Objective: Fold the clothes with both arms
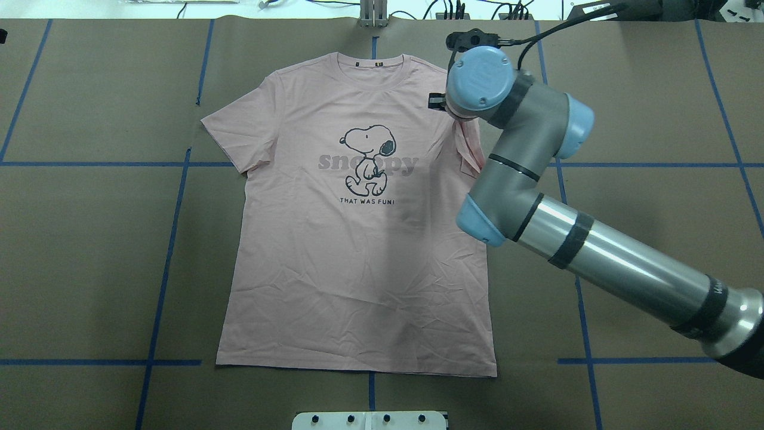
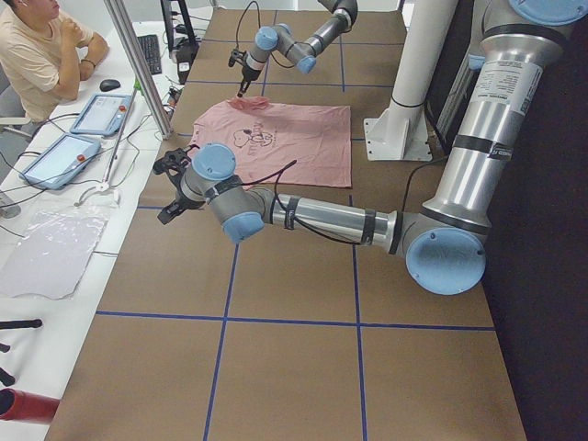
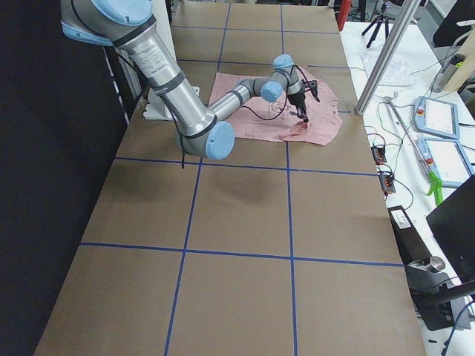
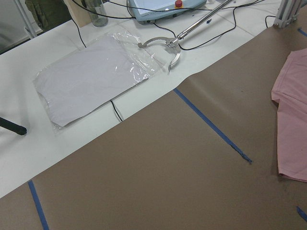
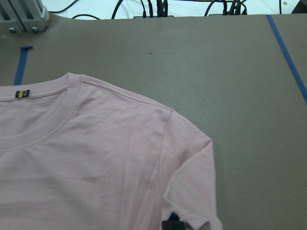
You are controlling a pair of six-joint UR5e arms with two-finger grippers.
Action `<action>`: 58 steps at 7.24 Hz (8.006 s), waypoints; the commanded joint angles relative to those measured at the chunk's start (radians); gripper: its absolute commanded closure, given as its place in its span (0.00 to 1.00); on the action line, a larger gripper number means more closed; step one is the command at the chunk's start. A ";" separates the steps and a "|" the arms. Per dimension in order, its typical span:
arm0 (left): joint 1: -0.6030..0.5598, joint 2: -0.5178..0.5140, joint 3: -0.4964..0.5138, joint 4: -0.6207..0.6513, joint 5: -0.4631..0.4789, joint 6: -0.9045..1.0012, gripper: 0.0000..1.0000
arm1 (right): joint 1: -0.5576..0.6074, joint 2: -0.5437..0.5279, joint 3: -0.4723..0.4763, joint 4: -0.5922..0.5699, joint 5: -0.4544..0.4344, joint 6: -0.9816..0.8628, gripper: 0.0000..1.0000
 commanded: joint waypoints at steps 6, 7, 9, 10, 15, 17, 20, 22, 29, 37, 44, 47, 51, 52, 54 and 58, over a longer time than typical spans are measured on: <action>0.003 -0.001 0.007 0.000 0.005 -0.002 0.00 | -0.012 0.111 -0.096 -0.013 -0.005 -0.063 0.00; 0.029 -0.004 0.012 0.000 0.008 -0.037 0.00 | 0.040 0.111 -0.095 -0.011 0.088 -0.136 0.00; 0.136 -0.047 0.018 0.005 0.065 -0.219 0.00 | 0.181 0.086 -0.085 -0.002 0.327 -0.294 0.00; 0.202 -0.058 0.016 0.005 0.163 -0.356 0.00 | 0.248 0.035 -0.055 0.001 0.437 -0.401 0.00; 0.504 -0.188 0.148 -0.003 0.522 -0.819 0.39 | 0.378 -0.196 0.057 0.153 0.581 -0.591 0.00; 0.581 -0.193 0.202 -0.044 0.607 -0.876 0.39 | 0.378 -0.207 0.060 0.154 0.581 -0.591 0.00; 0.604 -0.222 0.263 -0.057 0.635 -0.888 0.45 | 0.378 -0.215 0.063 0.154 0.578 -0.591 0.00; 0.604 -0.224 0.265 -0.055 0.635 -0.888 0.47 | 0.378 -0.215 0.063 0.154 0.576 -0.591 0.00; 0.603 -0.228 0.173 -0.014 0.627 -0.804 1.00 | 0.378 -0.222 0.063 0.154 0.578 -0.590 0.00; 0.683 -0.625 0.265 0.571 0.667 -0.891 1.00 | 0.376 -0.221 0.063 0.154 0.575 -0.586 0.00; 0.692 -0.384 -0.188 0.479 0.467 -0.872 0.00 | 0.167 -0.311 0.345 0.141 0.436 -0.154 0.00; 0.822 -0.125 -0.486 0.470 0.475 -1.002 0.00 | -0.230 -0.628 0.839 0.013 0.114 0.241 0.02; 1.136 0.090 -0.619 0.465 0.699 -1.334 0.20 | -0.634 -0.676 0.936 -0.094 -0.215 0.691 0.24; 1.182 0.150 -0.619 0.464 0.719 -1.385 0.25 | -0.644 -0.676 0.935 -0.096 -0.232 0.691 0.24; 1.230 0.199 -0.619 0.463 0.747 -1.411 0.26 | -0.644 -0.679 0.935 -0.096 -0.233 0.691 0.23; 1.269 0.217 -0.608 0.470 0.749 -1.411 0.34 | -0.644 -0.679 0.933 -0.096 -0.235 0.691 0.23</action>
